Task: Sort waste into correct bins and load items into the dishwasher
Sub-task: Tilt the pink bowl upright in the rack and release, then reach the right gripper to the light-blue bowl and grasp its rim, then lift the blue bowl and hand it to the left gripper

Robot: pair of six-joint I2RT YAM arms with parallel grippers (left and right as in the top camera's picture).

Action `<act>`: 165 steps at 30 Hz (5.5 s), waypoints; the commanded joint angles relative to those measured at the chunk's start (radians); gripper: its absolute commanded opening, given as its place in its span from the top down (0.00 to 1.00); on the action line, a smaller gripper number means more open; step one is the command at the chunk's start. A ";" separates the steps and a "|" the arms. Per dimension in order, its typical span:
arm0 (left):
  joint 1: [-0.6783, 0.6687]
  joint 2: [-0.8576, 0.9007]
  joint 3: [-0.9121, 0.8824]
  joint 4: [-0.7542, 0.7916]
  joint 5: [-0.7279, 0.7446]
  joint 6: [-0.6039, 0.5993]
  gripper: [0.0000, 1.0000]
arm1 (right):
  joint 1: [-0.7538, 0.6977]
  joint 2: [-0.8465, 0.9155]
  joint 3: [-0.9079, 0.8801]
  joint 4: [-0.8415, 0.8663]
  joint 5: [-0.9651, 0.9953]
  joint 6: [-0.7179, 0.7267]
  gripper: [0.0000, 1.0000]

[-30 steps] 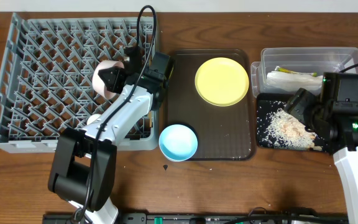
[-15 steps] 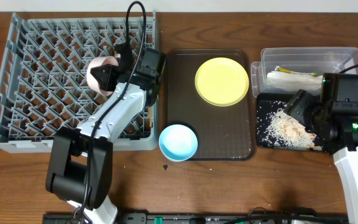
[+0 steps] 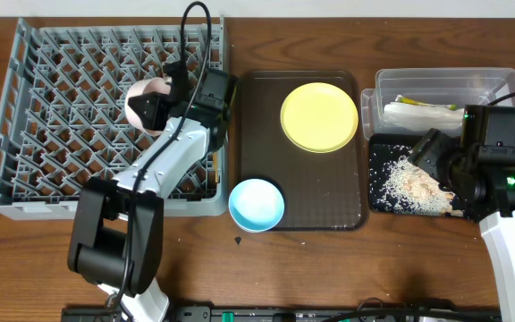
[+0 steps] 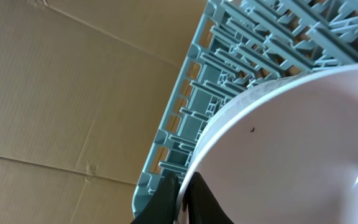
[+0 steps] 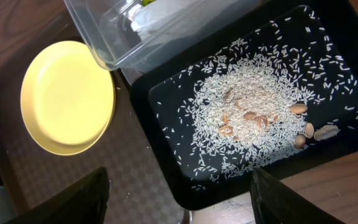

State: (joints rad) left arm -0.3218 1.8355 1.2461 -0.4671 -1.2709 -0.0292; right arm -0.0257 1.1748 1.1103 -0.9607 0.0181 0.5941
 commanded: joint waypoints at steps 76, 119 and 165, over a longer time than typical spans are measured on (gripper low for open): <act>-0.205 -0.431 0.015 -0.486 1.271 -0.312 0.57 | 0.291 0.063 -0.091 0.065 -0.595 -0.429 0.46; -0.205 -0.696 0.015 -0.590 1.289 -0.344 0.43 | 0.575 0.534 -0.143 0.394 -0.330 0.055 0.99; -0.274 0.077 0.014 -0.241 1.566 -0.388 0.39 | 0.175 -0.093 -0.143 0.208 -0.277 -0.139 0.44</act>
State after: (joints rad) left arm -0.5976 1.8591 1.2541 -0.7292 0.2897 -0.4156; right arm 0.1589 1.1221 0.9653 -0.7471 -0.2615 0.4709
